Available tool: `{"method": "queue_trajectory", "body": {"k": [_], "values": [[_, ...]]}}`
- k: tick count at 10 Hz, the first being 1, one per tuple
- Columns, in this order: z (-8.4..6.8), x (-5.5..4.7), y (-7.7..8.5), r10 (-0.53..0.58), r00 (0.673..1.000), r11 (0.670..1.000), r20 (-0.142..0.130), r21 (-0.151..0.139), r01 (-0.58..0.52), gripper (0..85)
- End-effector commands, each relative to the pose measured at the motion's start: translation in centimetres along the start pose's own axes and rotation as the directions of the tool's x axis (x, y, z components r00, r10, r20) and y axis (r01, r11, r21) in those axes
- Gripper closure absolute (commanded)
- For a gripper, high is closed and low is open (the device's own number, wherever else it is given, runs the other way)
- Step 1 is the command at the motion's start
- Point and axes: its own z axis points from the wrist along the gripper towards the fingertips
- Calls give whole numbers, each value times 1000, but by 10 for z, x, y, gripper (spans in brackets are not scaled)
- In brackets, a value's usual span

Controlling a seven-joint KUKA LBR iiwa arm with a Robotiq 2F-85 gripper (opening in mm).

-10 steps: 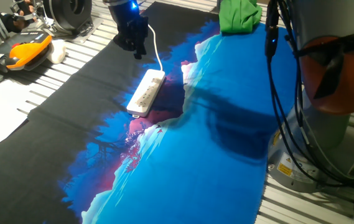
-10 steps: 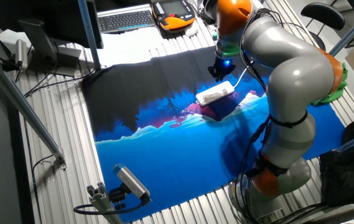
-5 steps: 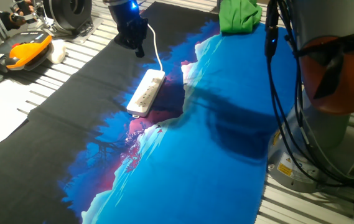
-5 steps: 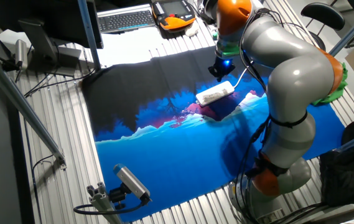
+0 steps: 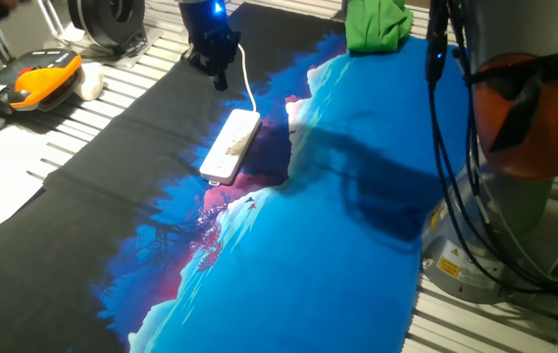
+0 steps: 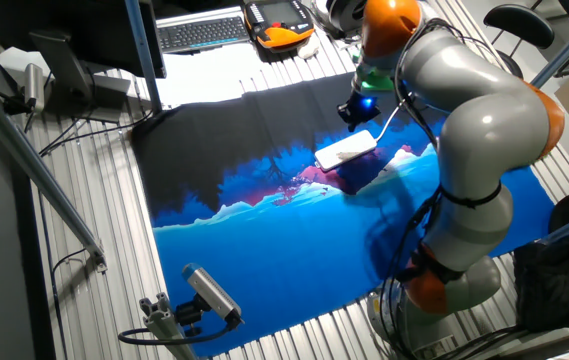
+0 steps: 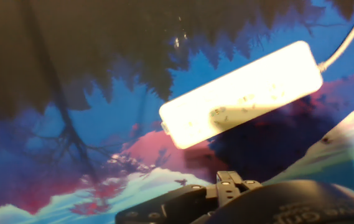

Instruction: Turn on the power strip by pressing the button

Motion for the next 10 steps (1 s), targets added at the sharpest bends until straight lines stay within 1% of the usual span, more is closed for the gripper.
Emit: {"method": "queue_trajectory", "body": {"k": [1,2,3,4,5,6,7,8,9,10], "values": [[0,0,0,95,995,995,14,15,-95,850],[0,0,0,240,969,970,54,35,-242,850],[0,0,0,330,939,938,100,79,-338,850],[0,0,0,379,916,918,130,75,-390,850],[0,0,0,406,896,900,181,95,-426,680],[3,-8,-2,476,859,864,189,79,-497,680],[6,-17,-7,564,818,819,115,49,-571,680],[9,-26,-10,605,790,793,97,18,-609,680],[14,-34,-15,625,772,775,115,24,-631,680],[18,-41,-22,634,762,766,132,29,-642,680]]}}
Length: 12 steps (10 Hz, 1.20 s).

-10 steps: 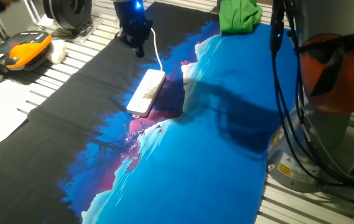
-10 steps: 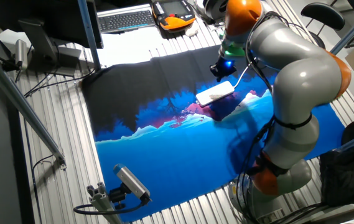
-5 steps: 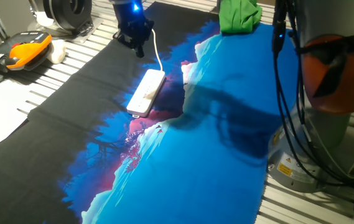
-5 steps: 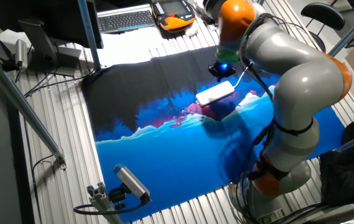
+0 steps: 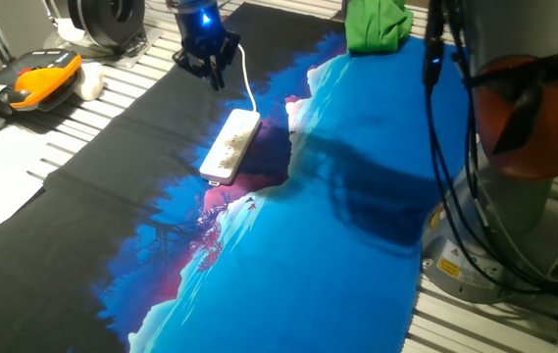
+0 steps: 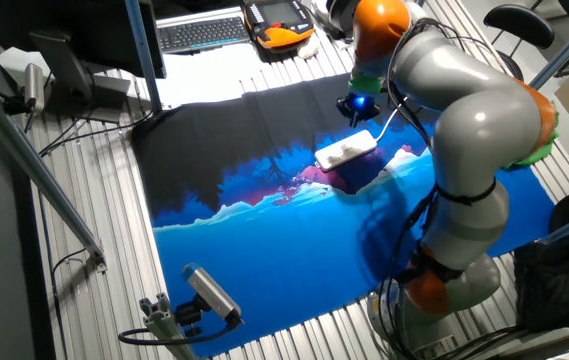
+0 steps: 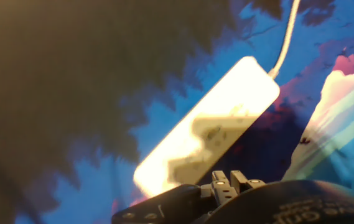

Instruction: Turn on the power strip by pressing the button

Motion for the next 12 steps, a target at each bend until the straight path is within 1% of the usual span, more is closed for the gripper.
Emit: {"method": "queue_trajectory", "body": {"k": [1,2,3,4,5,6,7,8,10,12], "values": [[7,-8,-5,367,930,930,-18,4,-367,680],[14,-15,-8,386,923,923,-5,12,-386,680],[22,-23,-9,406,914,914,2,13,-406,680],[31,-31,-9,420,907,907,2,7,-420,680],[44,-41,-11,428,904,904,9,12,-428,510],[55,-47,-12,433,901,901,18,15,-433,510],[64,-53,-9,446,895,895,27,18,-446,510],[71,-57,-4,466,885,885,21,9,-466,510],[81,-63,-1,486,874,874,15,0,-486,510],[94,-67,1,500,866,866,26,5,-500,510]]}}
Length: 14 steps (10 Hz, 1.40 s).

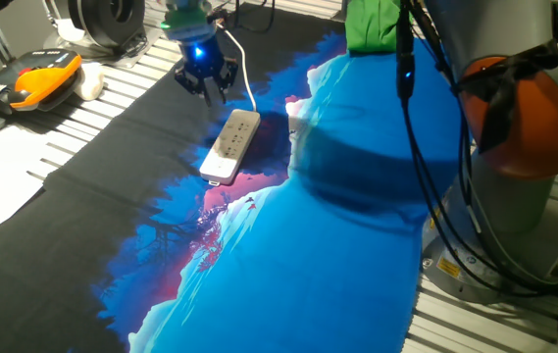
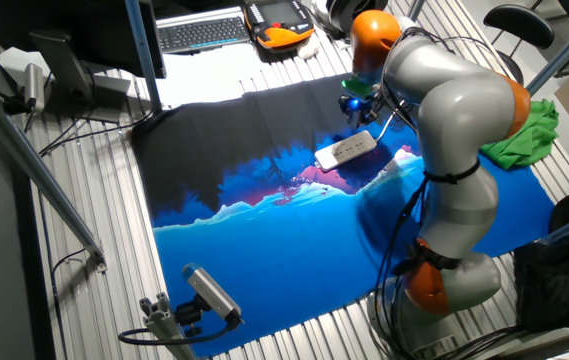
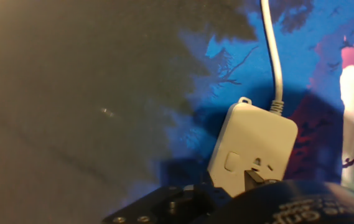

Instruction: Turn on the power strip by pressing the button

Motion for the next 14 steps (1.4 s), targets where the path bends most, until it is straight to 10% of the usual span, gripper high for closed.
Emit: {"method": "queue_trajectory", "body": {"k": [1,14], "values": [[7,-1,3,122,992,992,5,19,-122,510],[59,-6,-1,128,992,991,-11,-24,-129,510]]}}
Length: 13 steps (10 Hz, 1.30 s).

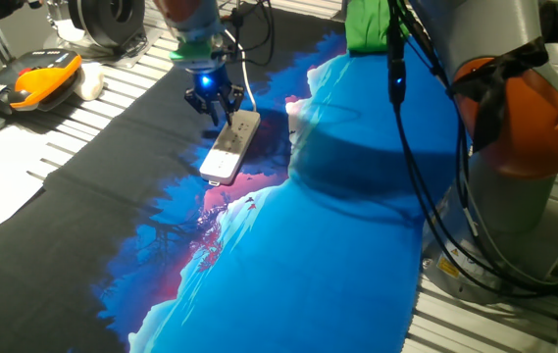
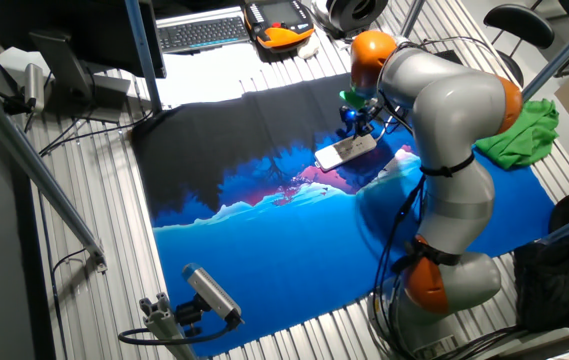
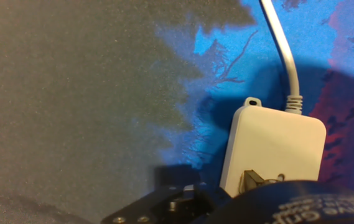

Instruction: Turn on the power strip by pressing the button

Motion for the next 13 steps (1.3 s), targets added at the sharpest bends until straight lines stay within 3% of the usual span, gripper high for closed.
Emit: {"method": "queue_trajectory", "body": {"k": [1,10,11,12,13], "values": [[1,1,0,5,1000,1000,-1,-1,-5,510],[18,5,-2,5,1000,1000,17,5,-5,510],[-3,7,5,6,1000,1000,10,-1,-6,510],[-28,9,7,-4,999,999,-38,-34,3,510],[-49,9,4,-32,997,998,-66,-55,28,510]]}}
